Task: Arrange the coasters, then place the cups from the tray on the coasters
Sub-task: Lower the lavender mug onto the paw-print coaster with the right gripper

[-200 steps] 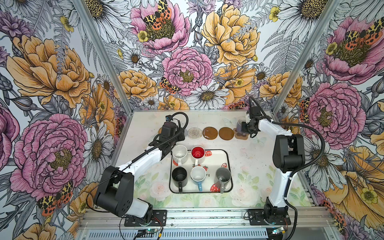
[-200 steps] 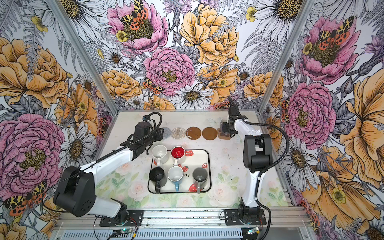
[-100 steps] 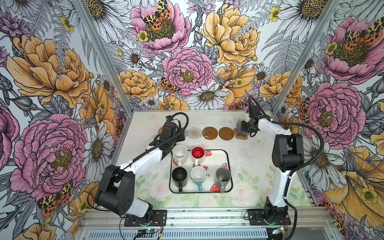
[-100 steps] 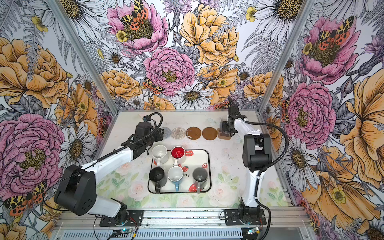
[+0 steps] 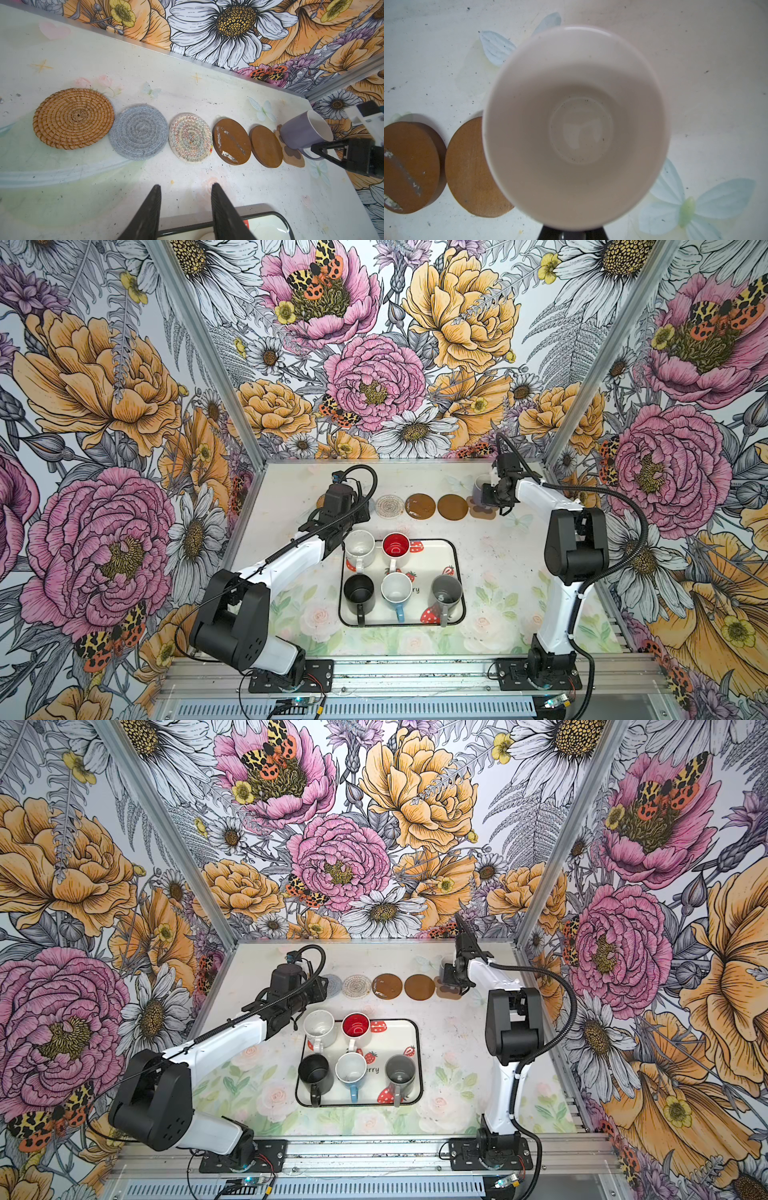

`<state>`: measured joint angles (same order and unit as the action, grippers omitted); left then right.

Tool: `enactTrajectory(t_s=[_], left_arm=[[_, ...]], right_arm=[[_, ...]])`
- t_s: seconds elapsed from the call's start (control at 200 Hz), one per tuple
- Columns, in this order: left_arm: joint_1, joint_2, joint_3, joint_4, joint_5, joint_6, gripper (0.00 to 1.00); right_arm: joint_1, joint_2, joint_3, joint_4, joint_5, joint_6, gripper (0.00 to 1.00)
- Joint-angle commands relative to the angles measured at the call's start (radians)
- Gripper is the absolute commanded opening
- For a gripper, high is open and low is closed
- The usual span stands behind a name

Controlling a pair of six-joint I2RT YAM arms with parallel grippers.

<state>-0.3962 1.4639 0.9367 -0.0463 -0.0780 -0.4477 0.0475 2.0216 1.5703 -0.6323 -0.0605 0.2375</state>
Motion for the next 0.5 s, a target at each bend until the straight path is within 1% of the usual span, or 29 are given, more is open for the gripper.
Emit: enactTrajectory(t_s=[0.0, 0.495], left_arm=[[0.005, -0.001, 0.014, 0.03, 0.019, -0.019, 0.42], [0.005, -0.003, 0.014, 0.029, 0.021, -0.019, 0.42]], right_arm=[[0.008, -0.071, -0.009, 0.059, 0.019, -0.007, 0.0], [0.007, -0.07, -0.038, 0.059, 0.025, 0.0, 0.0]])
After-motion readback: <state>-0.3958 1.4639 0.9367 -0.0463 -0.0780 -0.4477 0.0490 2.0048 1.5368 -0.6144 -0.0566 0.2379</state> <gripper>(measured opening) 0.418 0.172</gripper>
